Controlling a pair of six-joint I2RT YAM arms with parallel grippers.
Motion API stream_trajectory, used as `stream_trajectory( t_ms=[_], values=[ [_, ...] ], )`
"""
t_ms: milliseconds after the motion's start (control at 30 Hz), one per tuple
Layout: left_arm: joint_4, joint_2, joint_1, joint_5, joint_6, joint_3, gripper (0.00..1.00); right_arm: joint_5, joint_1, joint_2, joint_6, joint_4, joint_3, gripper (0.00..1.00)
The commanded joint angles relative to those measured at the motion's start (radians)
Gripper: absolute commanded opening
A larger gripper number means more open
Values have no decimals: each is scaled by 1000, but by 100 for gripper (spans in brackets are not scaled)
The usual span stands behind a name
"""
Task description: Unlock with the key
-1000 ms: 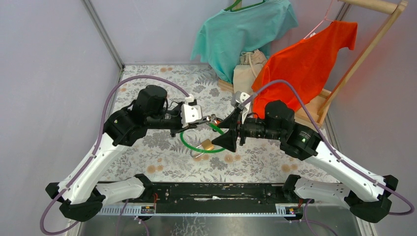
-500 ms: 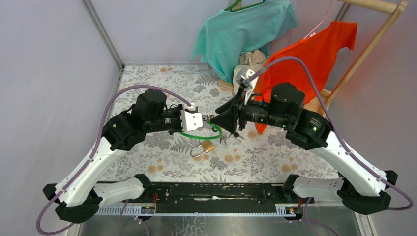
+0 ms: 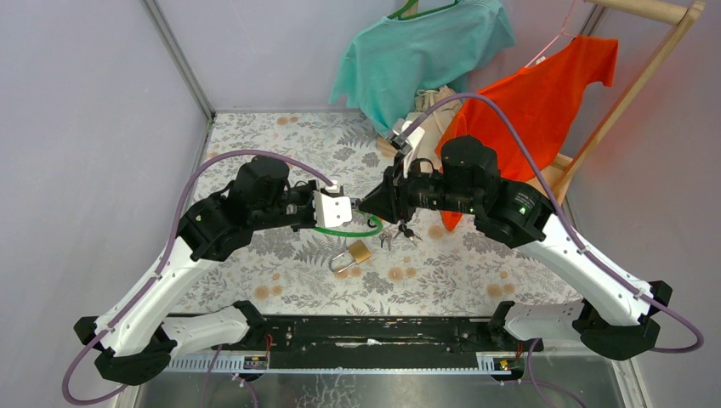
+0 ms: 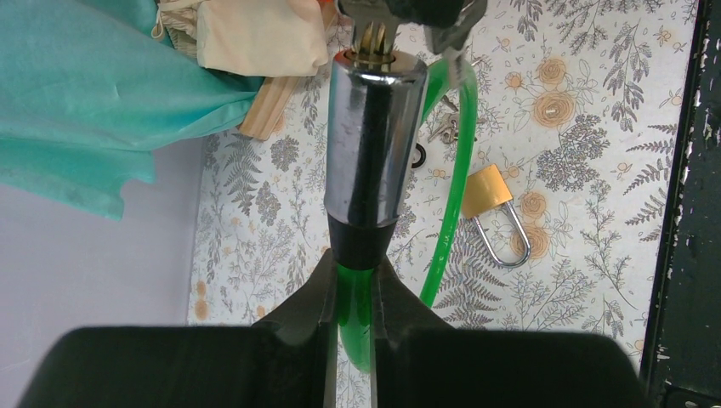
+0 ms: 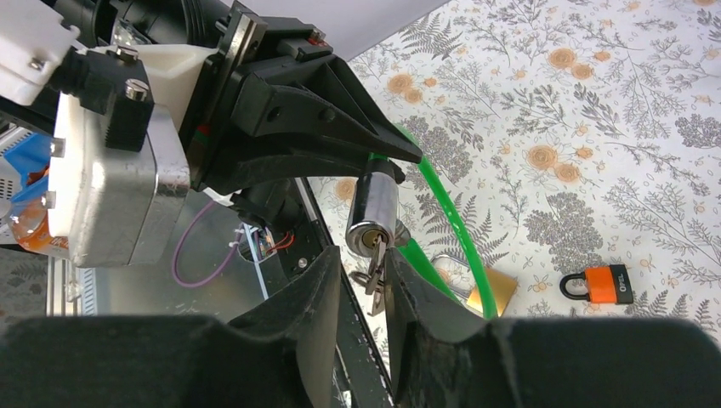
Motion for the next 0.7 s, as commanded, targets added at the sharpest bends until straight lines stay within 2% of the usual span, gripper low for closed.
stream_trajectory(
  t_ms=[0, 200, 333, 667],
  values=[
    [100, -12, -7, -17, 13, 5, 0, 12, 1, -33, -10, -9, 38, 30],
    [100, -12, -13, -24, 15, 7, 0, 9, 1, -34, -15, -22, 38, 27],
    [102, -11, -19, -33, 21, 11, 0, 25, 1, -18, 10, -26, 55, 1],
    [253, -48, -56, -112, 89, -32, 0, 87, 0, 25, 167, -22, 60, 0]
  ],
)
